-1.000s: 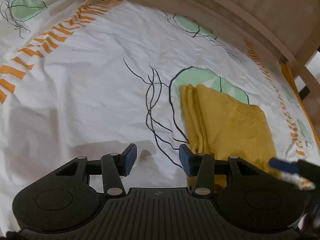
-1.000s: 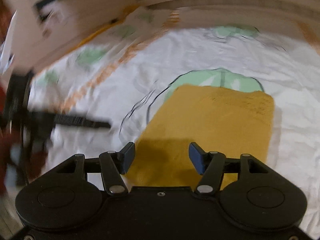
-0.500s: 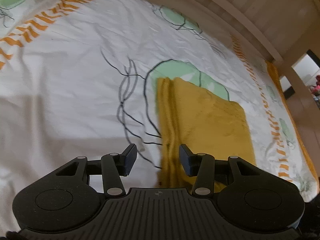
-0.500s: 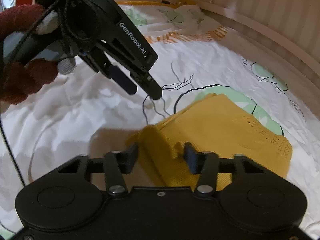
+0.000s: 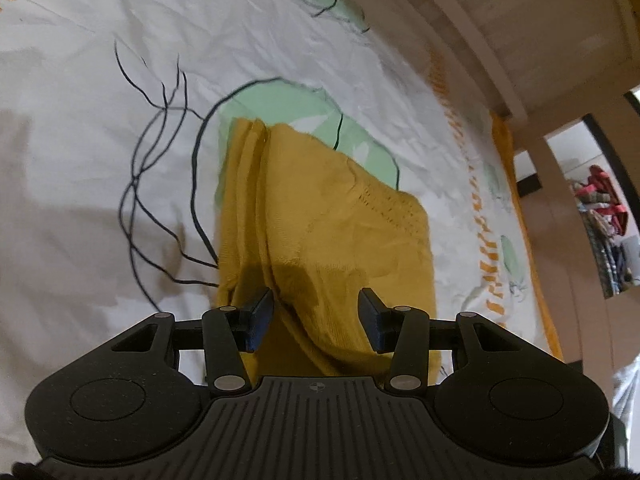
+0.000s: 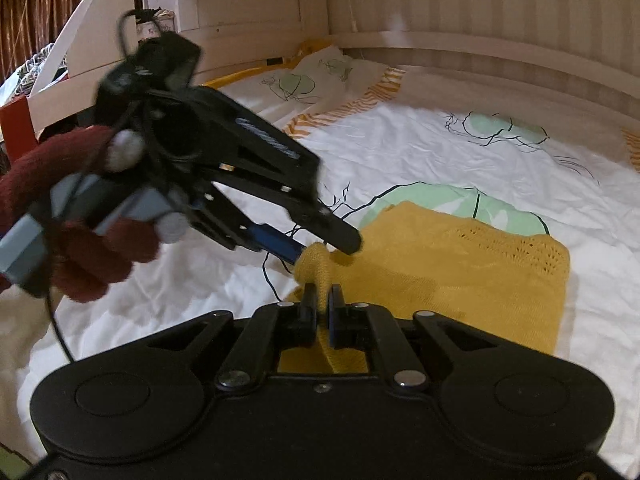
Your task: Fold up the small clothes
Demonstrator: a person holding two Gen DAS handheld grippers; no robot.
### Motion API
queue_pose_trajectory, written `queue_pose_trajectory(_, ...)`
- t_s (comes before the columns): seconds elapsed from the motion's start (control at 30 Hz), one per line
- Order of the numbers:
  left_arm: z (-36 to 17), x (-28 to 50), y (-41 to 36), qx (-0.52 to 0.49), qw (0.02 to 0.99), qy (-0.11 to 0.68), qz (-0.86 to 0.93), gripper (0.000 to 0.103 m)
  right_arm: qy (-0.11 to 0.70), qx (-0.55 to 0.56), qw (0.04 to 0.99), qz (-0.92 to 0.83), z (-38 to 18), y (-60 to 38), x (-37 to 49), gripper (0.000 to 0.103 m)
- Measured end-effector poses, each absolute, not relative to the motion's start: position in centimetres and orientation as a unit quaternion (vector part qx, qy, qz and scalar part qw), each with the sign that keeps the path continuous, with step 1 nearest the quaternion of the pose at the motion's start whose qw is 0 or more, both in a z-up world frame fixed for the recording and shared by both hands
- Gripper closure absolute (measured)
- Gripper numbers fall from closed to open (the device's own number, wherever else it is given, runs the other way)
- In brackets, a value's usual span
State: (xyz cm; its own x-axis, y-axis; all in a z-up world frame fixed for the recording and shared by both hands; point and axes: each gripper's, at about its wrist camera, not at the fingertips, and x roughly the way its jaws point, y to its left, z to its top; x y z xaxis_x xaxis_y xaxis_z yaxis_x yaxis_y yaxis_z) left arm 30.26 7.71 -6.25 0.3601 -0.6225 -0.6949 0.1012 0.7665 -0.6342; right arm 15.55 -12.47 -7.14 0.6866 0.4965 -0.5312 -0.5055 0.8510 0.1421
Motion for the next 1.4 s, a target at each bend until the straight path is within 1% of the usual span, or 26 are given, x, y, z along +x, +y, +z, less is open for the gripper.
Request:
queue_pose_trajectory(0.23,-7.0,32.2,6.2,-0.225,0.797,0.524,-0.199,0.058,0.285,-0.01,0.918,0.275,-7.2,-12.4,15.5,0.093)
queue_pose_trajectory(0.33,-7.2,32.5,6.0,-0.218,0.802,0.521,-0.194,0.06,0.285,-0.005,0.918,0.274,-7.2,-12.5,15.3,0.093)
queue_pose_trajectory(0.37,-7.0,32.4,6.1,-0.219,0.807,0.513,-0.194,0.063,0.285,-0.004,0.919,0.274,-7.2,-12.6,15.2,0.093)
queue_pose_trajectory(0.4,-6.8,32.1,6.2,-0.217,0.815,0.501,-0.194,0.08,0.284,-0.003,0.919,0.273,-7.2,-12.6,14.9,0.093)
queue_pose_trajectory(0.43,-6.4,31.7,6.3,-0.21,0.826,0.485,-0.196,0.092,0.285,-0.002,0.919,0.273,-7.2,-12.6,14.8,0.093)
queue_pose_trajectory(0.57,-5.1,30.6,7.0,-0.193,0.845,0.456,-0.202,0.094,0.283,0.0,0.918,0.279,-7.2,-12.2,15.1,0.093)
queue_pose_trajectory(0.67,-5.5,30.1,7.8,-0.19,0.85,0.455,-0.186,0.094,0.291,-0.011,0.911,0.291,-7.7,-11.3,15.3,0.093)
queue_pose_trajectory(0.7,-5.9,30.1,7.8,-0.18,0.853,0.459,-0.172,0.096,0.297,-0.018,0.908,0.295,-8.1,-10.9,15.4,0.092)
queue_pose_trajectory(0.8,-7.5,30.5,8.4,-0.15,0.856,0.477,-0.131,0.096,0.328,-0.027,0.897,0.296,-9.6,-10.1,16.4,0.08)
queue_pose_trajectory(0.87,-8.6,30.9,9.2,-0.172,0.834,0.505,-0.143,0.096,0.351,-0.015,0.885,0.304,-10.3,-10.3,17.0,0.071)
queue_pose_trajectory(0.9,-8.6,30.7,9.7,-0.188,0.831,0.504,-0.144,0.096,0.354,-0.005,0.882,0.31,-10.2,-10.7,17.0,0.057)
queue_pose_trajectory(0.93,-8.4,30.3,10.3,-0.2,0.832,0.496,-0.145,0.094,0.353,0.009,0.879,0.321,-9.9,-11.3,16.9,0.041)
queue_pose_trajectory(0.97,-8.0,29.8,10.5,-0.202,0.836,0.489,-0.147,0.093,0.352,0.022,0.876,0.328,-9.5,-12.0,16.9,0.036)
queue_pose_trajectory(1.0,-7.6,29.4,10.8,-0.201,0.84,0.481,-0.151,0.085,0.35,0.035,0.875,0.332,-9.1,-12.7,16.9,0.03)
queue_pose_trajectory(1.03,-7.2,28.9,11.0,-0.201,0.844,0.472,-0.154,0.073,0.348,0.049,0.875,0.333,-8.7,-13.5,16.8,0.03)
queue_pose_trajectory(1.07,-6.7,28.4,11.1,-0.203,0.849,0.461,-0.158,0.069,0.347,0.064,0.875,0.332,-8.3,-14.4,16.9,0.029)
queue_pose_trajectory(1.1,-6.3,27.9,11.2,-0.204,0.853,0.453,-0.162,0.064,0.344,0.079,0.877,0.326,-7.9,-15.5,17.1,0.026)
queue_pose_trajectory(1.13,-5.9,27.4,11.1,-0.207,0.855,0.445,-0.168,0.061,0.341,0.094,0.88,0.317,-7.7,-16.2,17.0,0.019)
queue_pose_trajectory(1.17,-5.5,26.9,11.0,-0.21,0.856,0.438,-0.176,0.057,0.339,0.109,0.882,0.31,-7.5,-17.1,17.2,0.014)
queue_pose_trajectory(1.23,-5.1,26.3,10.7,-0.217,0.856,0.432,-0.185,0.036,0.336,0.146,0.883,0.293,-7.2,-19.4,18.0,0.001)
queue_pose_trajectory(1.33,-5.0,26.0,9.9,-0.223,0.85,0.435,-0.2,0.031,0.335,0.203,0.883,0.258,-7.4,-22.5,19.2,0.0)
queue_pose_trajectory(1.37,-5.2,26.1,9.6,-0.222,0.846,0.441,-0.202,0.027,0.334,0.222,0.882,0.247,-7.5,-23.4,19.5,0.0)
queue_pose_trajectory(1.4,-5.3,26.1,9.4,-0.223,0.844,0.443,-0.202,0.021,0.334,0.239,0.881,0.236,-7.6,-24.3,19.9,0.0)
